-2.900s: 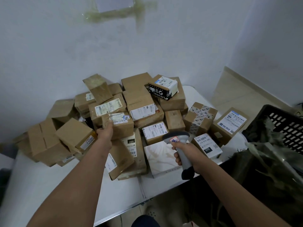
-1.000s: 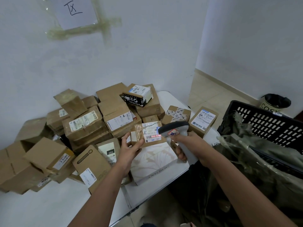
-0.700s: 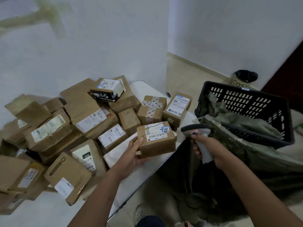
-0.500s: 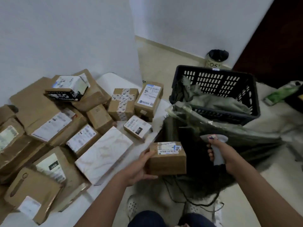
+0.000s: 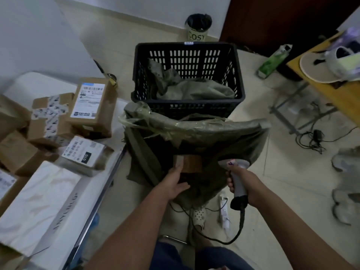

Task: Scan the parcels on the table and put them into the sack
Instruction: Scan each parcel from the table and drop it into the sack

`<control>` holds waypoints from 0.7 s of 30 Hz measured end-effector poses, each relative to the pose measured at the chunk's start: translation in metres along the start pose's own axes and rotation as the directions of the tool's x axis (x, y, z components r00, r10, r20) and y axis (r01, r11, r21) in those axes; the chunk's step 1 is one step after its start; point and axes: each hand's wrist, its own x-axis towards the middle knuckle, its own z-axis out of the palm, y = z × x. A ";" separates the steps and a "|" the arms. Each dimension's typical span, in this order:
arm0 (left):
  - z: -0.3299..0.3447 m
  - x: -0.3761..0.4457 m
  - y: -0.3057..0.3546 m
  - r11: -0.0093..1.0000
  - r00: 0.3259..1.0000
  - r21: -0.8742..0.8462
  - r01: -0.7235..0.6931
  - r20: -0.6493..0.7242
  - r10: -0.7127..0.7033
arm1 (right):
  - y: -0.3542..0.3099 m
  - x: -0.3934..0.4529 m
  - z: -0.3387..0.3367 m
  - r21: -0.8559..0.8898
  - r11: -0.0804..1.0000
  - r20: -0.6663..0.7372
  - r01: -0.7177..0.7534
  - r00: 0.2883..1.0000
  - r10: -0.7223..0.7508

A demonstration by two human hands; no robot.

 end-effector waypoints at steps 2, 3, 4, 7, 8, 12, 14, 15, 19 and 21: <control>0.011 -0.004 0.004 0.999 1.000 0.037 -0.002 0.024 0.001 | -0.001 0.001 0.002 -0.013 1.000 0.022 0.006 1.000 -0.006; 0.011 -0.006 0.005 0.998 1.000 0.057 -0.006 0.025 0.005 | -0.002 0.001 0.004 -0.012 1.000 0.031 0.016 0.999 -0.016; 0.007 -0.008 0.006 0.997 1.000 0.075 -0.014 0.023 0.012 | -0.004 0.000 0.008 -0.013 1.000 0.039 0.025 0.999 -0.025; -0.021 -0.017 0.010 0.989 0.999 0.140 -0.046 -0.020 0.049 | -0.012 -0.005 0.028 -0.039 0.998 0.075 0.049 0.996 -0.046; -0.034 -0.020 0.012 0.982 0.996 0.176 -0.064 -0.044 0.073 | -0.014 -0.008 0.037 -0.056 0.997 0.096 0.056 0.994 -0.050; -0.088 -0.042 0.027 0.897 0.937 0.372 -0.239 -0.154 0.313 | -0.024 -0.019 0.080 -0.137 0.984 0.208 0.112 0.975 -0.082; -0.115 -0.059 0.037 0.780 0.832 0.497 -0.381 -0.182 0.523 | -0.027 -0.028 0.107 -0.185 0.972 0.263 0.145 0.960 -0.093; -0.127 -0.068 0.043 0.676 0.753 0.602 -0.425 -0.179 0.633 | -0.028 -0.033 0.121 -0.208 0.965 0.285 0.161 0.953 -0.098; -0.177 -0.096 0.071 0.263 0.415 0.909 -0.323 -0.113 0.903 | -0.029 -0.057 0.173 -0.291 0.934 0.350 0.207 0.932 -0.098; -0.200 -0.102 0.087 0.268 0.387 0.949 -0.168 -0.187 0.903 | -0.026 -0.068 0.193 -0.321 0.917 0.369 0.236 0.923 -0.108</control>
